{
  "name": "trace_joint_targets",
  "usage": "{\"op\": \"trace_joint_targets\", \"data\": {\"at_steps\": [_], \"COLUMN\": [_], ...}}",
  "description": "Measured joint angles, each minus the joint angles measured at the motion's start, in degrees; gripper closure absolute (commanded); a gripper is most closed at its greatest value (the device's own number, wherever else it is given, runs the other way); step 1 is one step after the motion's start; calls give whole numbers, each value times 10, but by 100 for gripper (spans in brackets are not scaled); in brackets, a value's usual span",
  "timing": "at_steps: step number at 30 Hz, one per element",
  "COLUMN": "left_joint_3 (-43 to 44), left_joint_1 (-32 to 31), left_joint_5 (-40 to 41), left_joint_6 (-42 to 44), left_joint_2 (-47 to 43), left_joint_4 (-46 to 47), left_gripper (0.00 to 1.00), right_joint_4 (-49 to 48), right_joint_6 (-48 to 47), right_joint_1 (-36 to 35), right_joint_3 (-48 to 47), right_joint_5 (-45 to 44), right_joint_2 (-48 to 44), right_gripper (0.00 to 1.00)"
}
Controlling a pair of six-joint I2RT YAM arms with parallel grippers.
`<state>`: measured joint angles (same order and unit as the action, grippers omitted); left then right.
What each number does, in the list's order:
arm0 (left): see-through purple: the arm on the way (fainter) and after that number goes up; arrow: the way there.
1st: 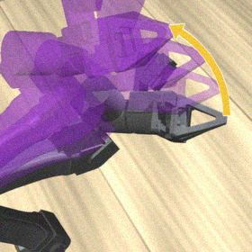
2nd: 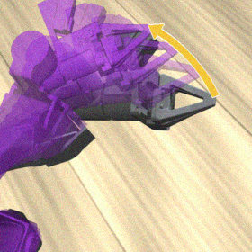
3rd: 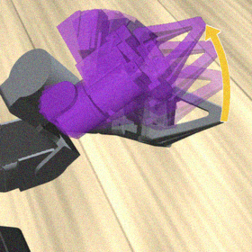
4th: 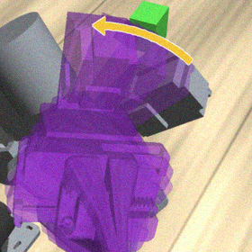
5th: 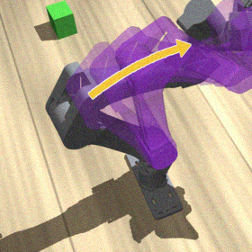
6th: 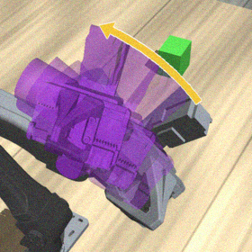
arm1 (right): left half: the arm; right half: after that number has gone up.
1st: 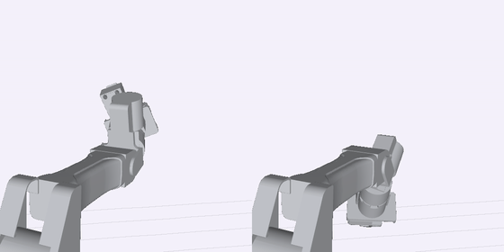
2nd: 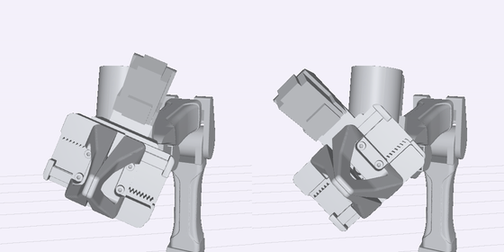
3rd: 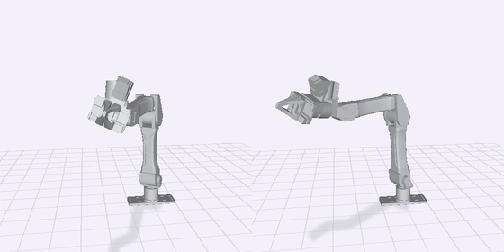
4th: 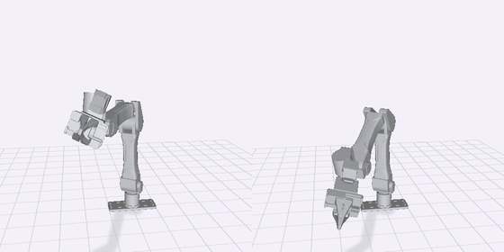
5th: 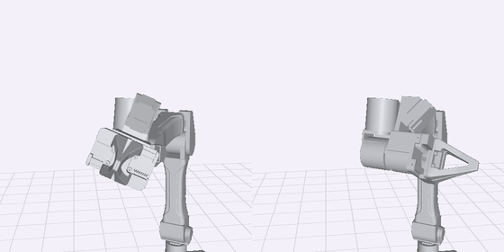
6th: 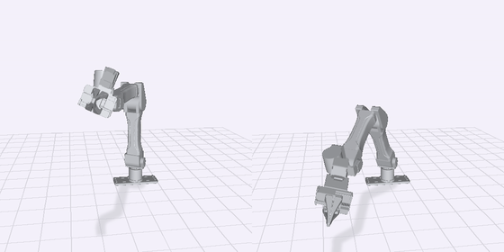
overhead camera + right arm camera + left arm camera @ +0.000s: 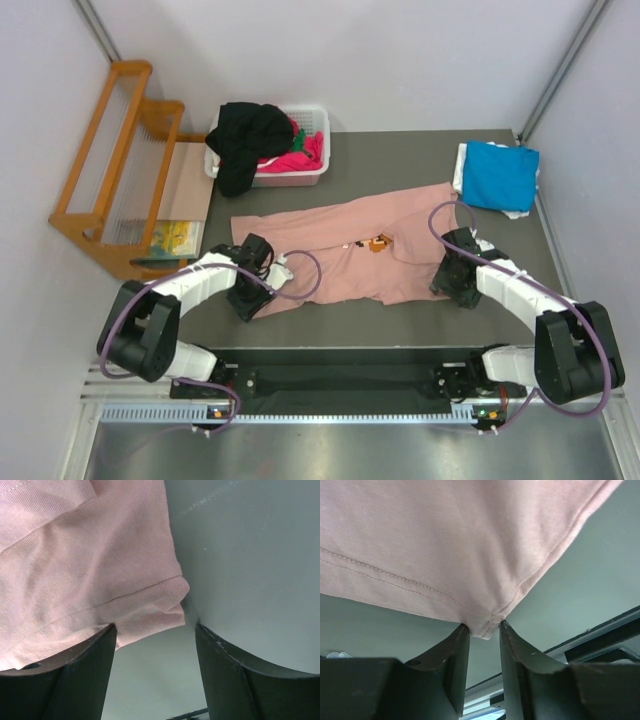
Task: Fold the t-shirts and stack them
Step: Fold the tshirt
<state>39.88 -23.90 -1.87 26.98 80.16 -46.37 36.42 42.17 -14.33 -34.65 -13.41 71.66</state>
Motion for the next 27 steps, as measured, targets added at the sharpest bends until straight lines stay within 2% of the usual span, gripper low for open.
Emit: {"op": "trace_joint_targets", "data": {"at_steps": [8, 11, 15, 17, 18, 24, 27], "left_joint_3": [19, 19, 19, 19, 19, 19, 19], "left_joint_1": [16, 17, 18, 19, 19, 24, 26], "left_joint_5": [-5, -6, -6, -7, -7, -9, -9], "left_joint_6": [0, 0, 0, 0, 0, 0, 0], "left_joint_2": [25, 26, 26, 26, 25, 25, 25], "left_joint_4": [-10, -10, -10, -10, -10, -9, -9], "left_gripper": [71, 71, 72, 73, 73, 73, 73], "right_joint_4": [5, 9, 6, 1, -2, -16, -18], "right_joint_6": [-2, -2, -7, -7, -8, -5, -6], "right_joint_1": [0, 0, 0, 0, 0, 0, 0], "right_joint_3": [-10, -17, -26, -29, -30, -30, -30], "right_joint_5": [0, 1, 4, 6, 7, 9, 8], "right_joint_2": [13, 21, 33, 38, 39, 40, 40], "right_gripper": [36, 41, 58, 64, 71, 96, 100]}}
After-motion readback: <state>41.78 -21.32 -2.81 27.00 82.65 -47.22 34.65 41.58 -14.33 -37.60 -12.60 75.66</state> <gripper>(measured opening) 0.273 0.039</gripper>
